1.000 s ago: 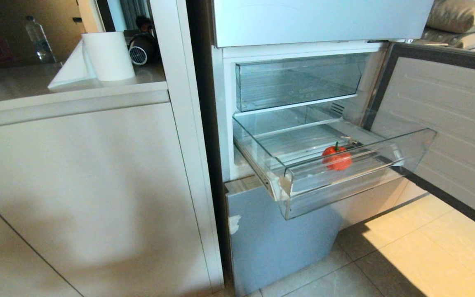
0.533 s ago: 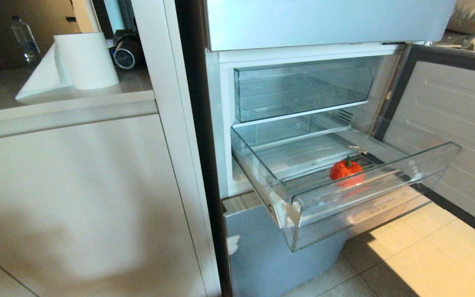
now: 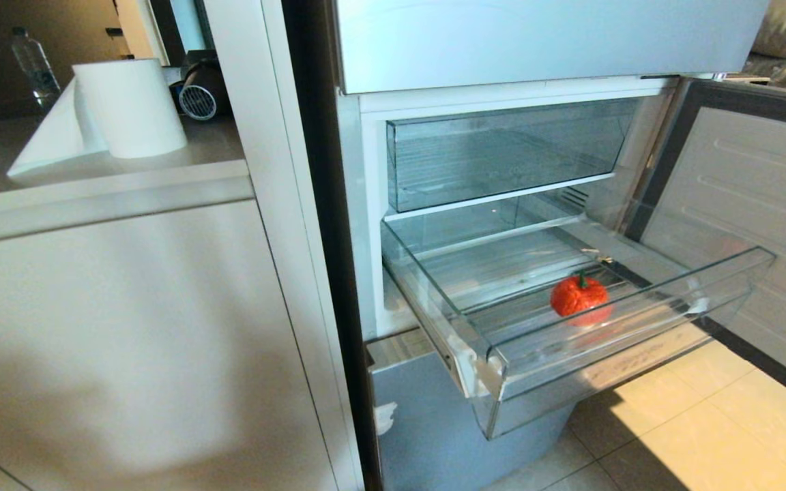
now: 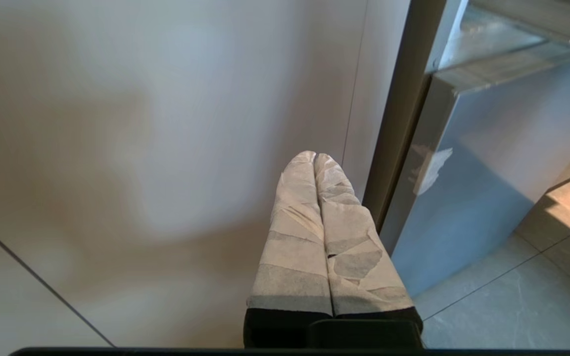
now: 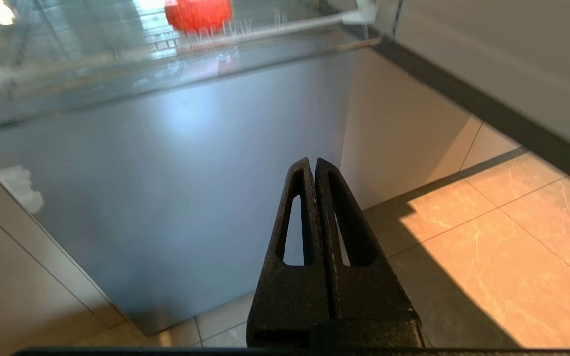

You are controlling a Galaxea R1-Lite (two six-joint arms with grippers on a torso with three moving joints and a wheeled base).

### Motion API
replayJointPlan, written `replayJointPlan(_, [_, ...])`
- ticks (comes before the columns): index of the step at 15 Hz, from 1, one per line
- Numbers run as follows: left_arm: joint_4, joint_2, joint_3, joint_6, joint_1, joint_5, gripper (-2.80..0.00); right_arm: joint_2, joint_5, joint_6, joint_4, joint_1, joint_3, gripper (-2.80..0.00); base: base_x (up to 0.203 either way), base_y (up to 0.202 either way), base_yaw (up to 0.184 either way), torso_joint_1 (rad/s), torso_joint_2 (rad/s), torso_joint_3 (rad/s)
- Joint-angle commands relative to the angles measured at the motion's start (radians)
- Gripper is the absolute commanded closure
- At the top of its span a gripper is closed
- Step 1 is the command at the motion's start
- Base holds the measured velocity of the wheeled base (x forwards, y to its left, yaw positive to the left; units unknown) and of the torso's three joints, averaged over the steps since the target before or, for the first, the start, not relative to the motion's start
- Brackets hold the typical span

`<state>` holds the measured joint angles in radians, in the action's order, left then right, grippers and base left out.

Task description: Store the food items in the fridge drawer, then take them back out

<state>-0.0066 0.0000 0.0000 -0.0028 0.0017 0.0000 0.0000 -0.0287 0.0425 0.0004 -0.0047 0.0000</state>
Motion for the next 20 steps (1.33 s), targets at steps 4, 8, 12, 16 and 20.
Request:
replayJointPlan(4, [-0.001, 0.002, 0.002, 0.0, 0.0, 0.0, 0.0, 0.002, 0.0, 0.0, 0.0, 0.0, 0.0, 0.0, 0.0, 0.0, 0.0, 0.235, -0.47, -0.243])
replayJointPlan(8, [-0.001, 0.002, 0.002, 0.0, 0.0, 0.0, 0.0, 0.002, 0.0, 0.0, 0.0, 0.0, 0.0, 0.0, 0.0, 0.0, 0.0, 0.291, -0.58, -0.299])
replayJointPlan(12, [-0.001, 0.002, 0.002, 0.0, 0.0, 0.0, 0.0, 0.002, 0.001, -0.004, 0.0, 0.0, 0.0, 0.0, 0.0, 0.0, 0.0, 0.186, -0.37, -0.182])
replayJointPlan(16, [-0.001, 0.002, 0.002, 0.0, 0.0, 0.0, 0.0, 0.002, -0.003, -0.012, 0.001, 0.0, -0.001, 0.0, 0.0, 0.0, 0.0, 0.0, 0.0, 0.0])
replayJointPlan(20, [-0.001, 0.002, 0.002, 0.0, 0.0, 0.002, 0.0, 0.18, -0.028, -0.021, 0.176, -0.001, -0.294, 0.0, 0.0, 0.0, 0.0, 0.0, 0.0, 0.0])
